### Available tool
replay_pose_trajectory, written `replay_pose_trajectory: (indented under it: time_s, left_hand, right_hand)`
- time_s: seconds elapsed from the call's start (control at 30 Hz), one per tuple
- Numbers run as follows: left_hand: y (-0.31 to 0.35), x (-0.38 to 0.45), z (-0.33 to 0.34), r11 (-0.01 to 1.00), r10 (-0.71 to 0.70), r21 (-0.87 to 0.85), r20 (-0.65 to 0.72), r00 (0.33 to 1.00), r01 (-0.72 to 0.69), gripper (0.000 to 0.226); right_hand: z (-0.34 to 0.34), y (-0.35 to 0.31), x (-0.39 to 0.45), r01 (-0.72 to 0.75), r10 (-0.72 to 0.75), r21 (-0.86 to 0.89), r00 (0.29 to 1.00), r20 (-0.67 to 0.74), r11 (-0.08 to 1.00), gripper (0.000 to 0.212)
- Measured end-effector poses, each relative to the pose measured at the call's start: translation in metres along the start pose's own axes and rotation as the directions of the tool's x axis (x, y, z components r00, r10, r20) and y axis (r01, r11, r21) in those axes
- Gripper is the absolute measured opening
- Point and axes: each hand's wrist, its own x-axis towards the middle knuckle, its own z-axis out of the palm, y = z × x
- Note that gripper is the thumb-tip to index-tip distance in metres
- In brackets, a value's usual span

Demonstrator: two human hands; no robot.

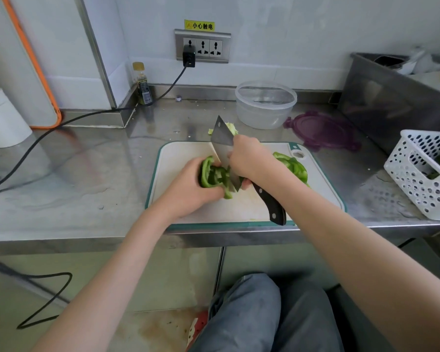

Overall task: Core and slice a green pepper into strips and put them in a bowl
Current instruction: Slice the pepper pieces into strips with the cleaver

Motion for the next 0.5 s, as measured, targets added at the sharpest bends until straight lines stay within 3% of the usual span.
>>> replay_pose_trajectory:
  time_s: [0.1, 0.2, 0.3, 0.5]
  left_hand:
    - [-0.002, 0.001, 0.003, 0.994, 0.023, 0.109, -0.021, 1.0, -0.02, 0.06]
    - [-0.004, 0.002, 0.003, 0.977, 0.066, 0.209, -0.053, 0.996, -0.053, 0.072]
    - [-0.005, 0.002, 0.002, 0.972, 0.071, 0.226, -0.008, 0.997, -0.067, 0.081]
    - [-0.004, 0.0, 0.003, 0.967, 0.056, 0.244, 0.066, 0.996, -0.07, 0.096]
  right_hand:
    - [-0.003, 0.007, 0.0, -0.023, 0.024, -0.035, 1.0, 0.014, 0.999, 0.026]
    - [-0.017, 0.03, -0.006, -0.021, 0.016, -0.04, 0.994, -0.107, 0.999, 0.021]
    - [-0.03, 0.05, -0.018, 0.03, -0.018, 0.059, 0.981, -0.195, 0.998, 0.032]
    - [-0.03, 0.038, -0.043, 0.094, -0.066, 0.195, 0.987, -0.145, 0.976, 0.034]
